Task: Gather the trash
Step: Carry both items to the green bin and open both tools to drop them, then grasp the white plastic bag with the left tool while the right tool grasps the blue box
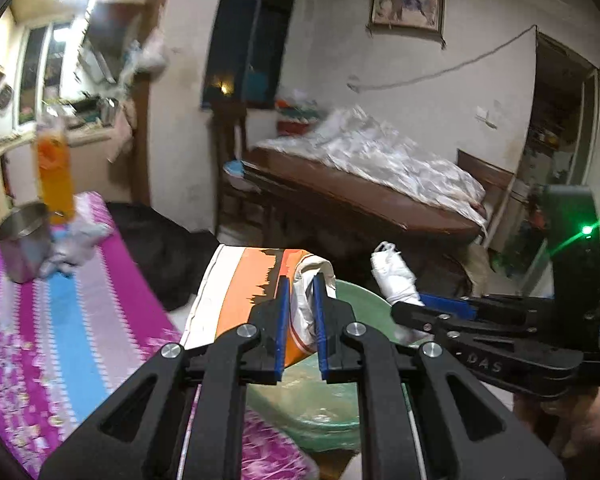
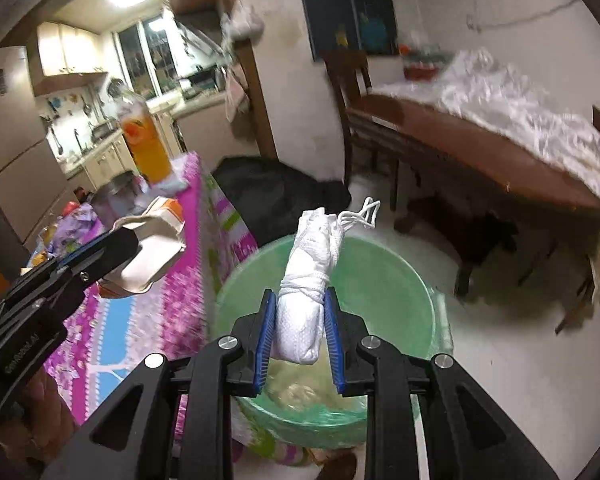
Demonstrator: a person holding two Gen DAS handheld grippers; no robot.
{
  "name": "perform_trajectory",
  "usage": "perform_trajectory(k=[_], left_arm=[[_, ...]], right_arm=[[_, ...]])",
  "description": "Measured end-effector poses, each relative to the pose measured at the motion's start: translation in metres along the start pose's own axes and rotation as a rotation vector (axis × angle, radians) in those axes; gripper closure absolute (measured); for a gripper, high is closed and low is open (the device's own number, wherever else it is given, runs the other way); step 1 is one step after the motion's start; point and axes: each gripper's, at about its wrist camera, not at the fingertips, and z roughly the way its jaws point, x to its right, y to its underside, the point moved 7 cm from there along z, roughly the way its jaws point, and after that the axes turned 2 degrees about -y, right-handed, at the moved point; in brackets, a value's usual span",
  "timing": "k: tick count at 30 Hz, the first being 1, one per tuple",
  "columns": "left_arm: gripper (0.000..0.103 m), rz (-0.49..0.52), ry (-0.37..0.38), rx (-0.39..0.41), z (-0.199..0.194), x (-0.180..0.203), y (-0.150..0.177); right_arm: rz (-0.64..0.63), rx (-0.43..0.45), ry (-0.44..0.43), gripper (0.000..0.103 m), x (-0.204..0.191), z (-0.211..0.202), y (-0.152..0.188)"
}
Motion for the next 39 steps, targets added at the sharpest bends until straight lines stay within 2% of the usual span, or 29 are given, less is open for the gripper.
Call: perform_trajectory(k=[7,11,18,24,26,29,30,35,39], left_arm=[[0.093,-0.027,0.038,-0.116,0.048,0.004,0.015],[0.093,-0.036,0.044,-0.168,0.067,0.003,0.026],[0.093,-0.045,0.053,-0.204,0.084,0.002,0.036],[0.092,-0.045,0.068,-0.224,0.094,0.003,0.039],[0.090,-0.049,0.067,-0.227,0.097,0.002,0.039],[0.071,-0.060,0.063,-0.227,0.099,-0.001,0.039],[0.067,-0.066,0.060,-0.223,0.099,-0.002,0.038],[0.067,-0.078,0.051,-0.216,0.095,-0.007,0.038],[0.067,-0.078,0.042,-0.203,0.083,-0.013,0.039]], right_arm=[[0.030,-0.127,-0.012,0.078,0.023,0.051,0.015],[0.033,-0.154,-0.006,0.078,0.026,0.061,0.021],[0.029,-0.184,-0.008,0.078,0.032,0.079,0.028],[0.037,-0.190,-0.006,0.077,0.035,0.083,0.032],[0.040,-0.186,-0.006,0.071,0.036,0.084,0.032],[0.044,-0.174,-0.004,0.069,0.038,0.082,0.030],[0.046,-0.170,-0.004,0.069,0.040,0.080,0.031],[0.053,-0.152,-0.005,0.068,0.041,0.074,0.031],[0.010,-0.075,-0.001,0.068,0.024,0.053,0.027]])
